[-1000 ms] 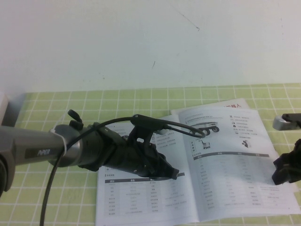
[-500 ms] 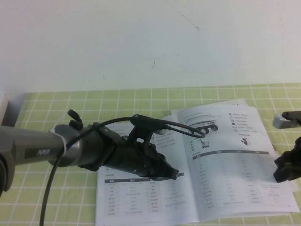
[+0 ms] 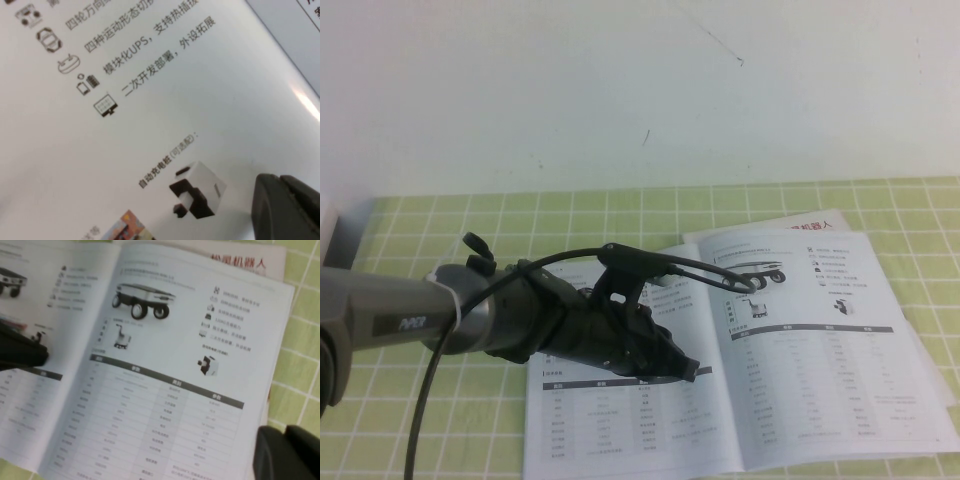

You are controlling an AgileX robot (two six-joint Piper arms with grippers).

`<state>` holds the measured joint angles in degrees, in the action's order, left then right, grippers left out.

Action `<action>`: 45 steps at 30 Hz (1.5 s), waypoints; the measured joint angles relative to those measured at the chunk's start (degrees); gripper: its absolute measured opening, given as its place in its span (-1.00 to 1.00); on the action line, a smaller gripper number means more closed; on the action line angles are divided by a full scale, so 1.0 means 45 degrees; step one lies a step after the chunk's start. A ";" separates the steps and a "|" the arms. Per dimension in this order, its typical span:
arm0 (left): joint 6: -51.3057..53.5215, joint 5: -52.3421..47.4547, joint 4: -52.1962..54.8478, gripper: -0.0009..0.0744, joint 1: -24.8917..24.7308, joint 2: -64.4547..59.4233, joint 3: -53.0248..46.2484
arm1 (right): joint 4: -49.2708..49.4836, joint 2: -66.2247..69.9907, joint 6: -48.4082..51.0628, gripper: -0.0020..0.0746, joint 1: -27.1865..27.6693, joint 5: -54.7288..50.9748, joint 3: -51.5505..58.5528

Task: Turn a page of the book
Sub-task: Open the closed book

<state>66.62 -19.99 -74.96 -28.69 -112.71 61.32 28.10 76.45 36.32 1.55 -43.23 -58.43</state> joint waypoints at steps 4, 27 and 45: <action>0.0151 -0.0159 0.0000 -0.99 0.0000 0.0000 0.0000 | 0.0010 -0.1773 0.0052 -0.88 0.0000 0.0195 0.0812; 0.1162 -0.0286 0.0249 -0.99 0.0000 0.0000 0.0000 | -0.3482 0.1407 -0.1988 -0.90 -0.0388 -0.0492 0.1199; -0.0217 0.0099 0.0516 -0.99 -0.0019 -0.0253 0.0000 | -0.0829 0.4437 -0.2421 -0.11 -0.0388 0.1328 0.1199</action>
<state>65.64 -19.55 -72.64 -28.78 -113.85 61.32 24.37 96.42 25.42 -0.20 -37.25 -53.03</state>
